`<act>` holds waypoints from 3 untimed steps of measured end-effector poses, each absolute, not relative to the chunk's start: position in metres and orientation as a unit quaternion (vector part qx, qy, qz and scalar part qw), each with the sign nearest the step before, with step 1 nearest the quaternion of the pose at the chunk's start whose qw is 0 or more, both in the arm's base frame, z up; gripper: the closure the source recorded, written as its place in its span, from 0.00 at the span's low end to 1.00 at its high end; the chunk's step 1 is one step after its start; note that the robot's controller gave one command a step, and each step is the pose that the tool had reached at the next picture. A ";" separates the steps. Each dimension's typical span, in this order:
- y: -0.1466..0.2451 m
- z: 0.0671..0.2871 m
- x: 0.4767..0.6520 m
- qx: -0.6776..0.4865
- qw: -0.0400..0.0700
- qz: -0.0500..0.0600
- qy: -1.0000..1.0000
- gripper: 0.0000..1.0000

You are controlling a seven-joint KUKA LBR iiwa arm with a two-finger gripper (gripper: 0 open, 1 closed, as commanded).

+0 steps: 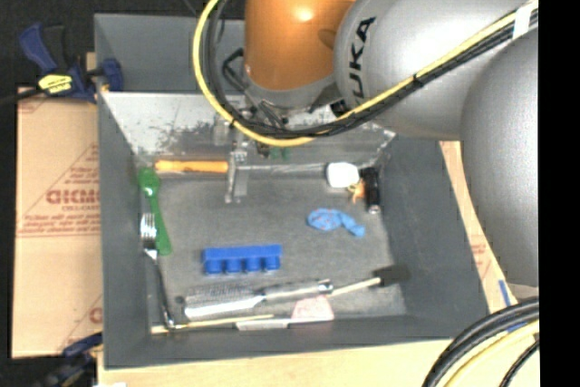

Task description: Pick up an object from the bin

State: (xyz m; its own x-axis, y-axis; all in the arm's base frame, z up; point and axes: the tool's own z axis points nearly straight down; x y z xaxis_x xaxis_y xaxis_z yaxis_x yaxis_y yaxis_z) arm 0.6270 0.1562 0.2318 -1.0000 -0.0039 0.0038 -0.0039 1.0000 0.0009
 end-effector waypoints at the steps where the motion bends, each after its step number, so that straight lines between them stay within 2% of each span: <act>1: 0.155 0.237 0.629 0.000 -0.002 -0.001 -1.000 0.00; 2: 0.112 0.095 0.571 0.048 -0.003 0.000 -0.999 0.00; 3: 0.104 0.150 0.567 0.096 -0.008 -0.001 -0.995 0.00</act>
Offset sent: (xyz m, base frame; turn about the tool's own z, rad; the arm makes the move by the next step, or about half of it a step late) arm -0.0677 -0.0508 -0.1618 -0.1079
